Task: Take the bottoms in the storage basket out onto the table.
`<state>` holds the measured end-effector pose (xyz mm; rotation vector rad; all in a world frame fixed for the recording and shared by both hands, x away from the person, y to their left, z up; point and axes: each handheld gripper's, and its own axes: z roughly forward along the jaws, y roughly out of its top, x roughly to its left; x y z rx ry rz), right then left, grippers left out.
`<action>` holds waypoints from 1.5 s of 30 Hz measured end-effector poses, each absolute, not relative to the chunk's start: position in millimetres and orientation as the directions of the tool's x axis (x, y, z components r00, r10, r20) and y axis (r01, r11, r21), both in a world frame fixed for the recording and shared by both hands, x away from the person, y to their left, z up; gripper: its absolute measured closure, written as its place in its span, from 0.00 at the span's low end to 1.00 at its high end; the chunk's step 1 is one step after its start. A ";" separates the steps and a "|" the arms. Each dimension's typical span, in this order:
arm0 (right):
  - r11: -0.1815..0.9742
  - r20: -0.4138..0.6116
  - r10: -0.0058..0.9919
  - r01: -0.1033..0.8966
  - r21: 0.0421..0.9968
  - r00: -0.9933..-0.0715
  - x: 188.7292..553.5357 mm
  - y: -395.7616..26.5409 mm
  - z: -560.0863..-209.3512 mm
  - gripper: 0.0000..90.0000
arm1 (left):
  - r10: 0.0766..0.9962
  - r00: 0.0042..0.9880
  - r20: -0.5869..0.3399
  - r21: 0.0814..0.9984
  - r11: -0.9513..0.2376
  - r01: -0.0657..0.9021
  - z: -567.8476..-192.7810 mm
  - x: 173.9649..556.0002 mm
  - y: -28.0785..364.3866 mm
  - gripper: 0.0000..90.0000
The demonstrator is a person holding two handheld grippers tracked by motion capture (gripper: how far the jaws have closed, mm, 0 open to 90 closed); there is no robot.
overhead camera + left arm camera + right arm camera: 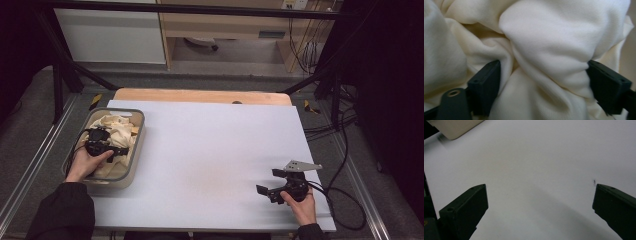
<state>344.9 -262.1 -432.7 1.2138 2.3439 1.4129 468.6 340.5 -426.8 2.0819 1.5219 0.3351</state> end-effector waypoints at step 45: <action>0.230 0.265 0.701 0.561 0.795 -0.663 345.0 -262.4 -432.5 0.01 | 0.932 0.356 -0.069 0.593 -0.249 0.766 -408.9 458.5 334.7 0.72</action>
